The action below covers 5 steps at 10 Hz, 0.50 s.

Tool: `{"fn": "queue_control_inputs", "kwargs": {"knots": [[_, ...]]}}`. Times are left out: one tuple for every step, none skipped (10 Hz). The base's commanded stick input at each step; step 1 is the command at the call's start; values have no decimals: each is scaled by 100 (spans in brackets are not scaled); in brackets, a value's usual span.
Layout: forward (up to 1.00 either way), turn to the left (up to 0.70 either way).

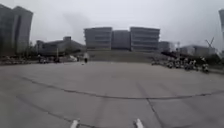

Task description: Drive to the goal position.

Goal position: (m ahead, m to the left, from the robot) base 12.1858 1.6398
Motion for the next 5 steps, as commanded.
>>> {"fn": "queue_control_inputs", "kwargs": {"knots": [[100, -40], [100, -26], [100, -3], [100, 0], [100, 0]]}}
